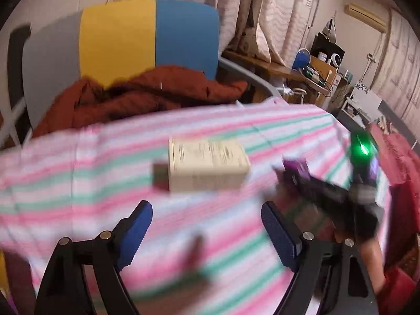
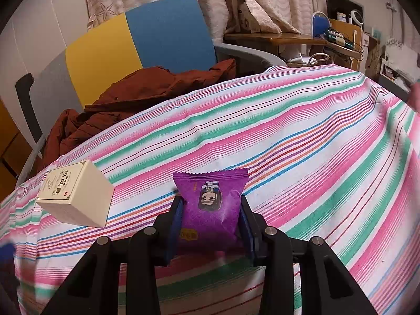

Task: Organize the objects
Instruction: 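Grasp the purple sachet with the right tool while the left tool grasps the cream medicine box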

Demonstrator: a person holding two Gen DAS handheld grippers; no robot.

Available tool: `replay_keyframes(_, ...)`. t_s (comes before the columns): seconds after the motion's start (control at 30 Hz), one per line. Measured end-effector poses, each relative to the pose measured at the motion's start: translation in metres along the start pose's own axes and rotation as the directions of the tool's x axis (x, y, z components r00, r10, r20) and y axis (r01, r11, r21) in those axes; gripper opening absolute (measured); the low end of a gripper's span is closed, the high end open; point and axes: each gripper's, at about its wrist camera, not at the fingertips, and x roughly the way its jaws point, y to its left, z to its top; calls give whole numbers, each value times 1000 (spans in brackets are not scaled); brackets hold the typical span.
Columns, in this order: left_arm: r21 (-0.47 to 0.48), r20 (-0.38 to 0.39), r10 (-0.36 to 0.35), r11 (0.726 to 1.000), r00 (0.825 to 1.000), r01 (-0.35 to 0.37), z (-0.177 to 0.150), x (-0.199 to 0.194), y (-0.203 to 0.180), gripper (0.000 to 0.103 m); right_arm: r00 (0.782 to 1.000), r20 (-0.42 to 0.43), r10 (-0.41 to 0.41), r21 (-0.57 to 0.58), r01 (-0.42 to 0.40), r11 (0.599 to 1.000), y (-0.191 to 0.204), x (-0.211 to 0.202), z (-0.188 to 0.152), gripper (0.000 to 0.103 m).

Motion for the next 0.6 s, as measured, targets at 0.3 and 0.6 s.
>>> replay_keyframes(0.3, -45, -80, -156, 987, 984, 153, 27, 57, 22, 90, 1000, 17, 17, 14, -17, 1000, -2, 0, -2, 41)
replay_keyframes(0.6, 202, -37, -292, 934, 956, 294, -5, 3, -29, 90, 999, 30, 33, 41, -35, 999, -7, 0, -4, 40)
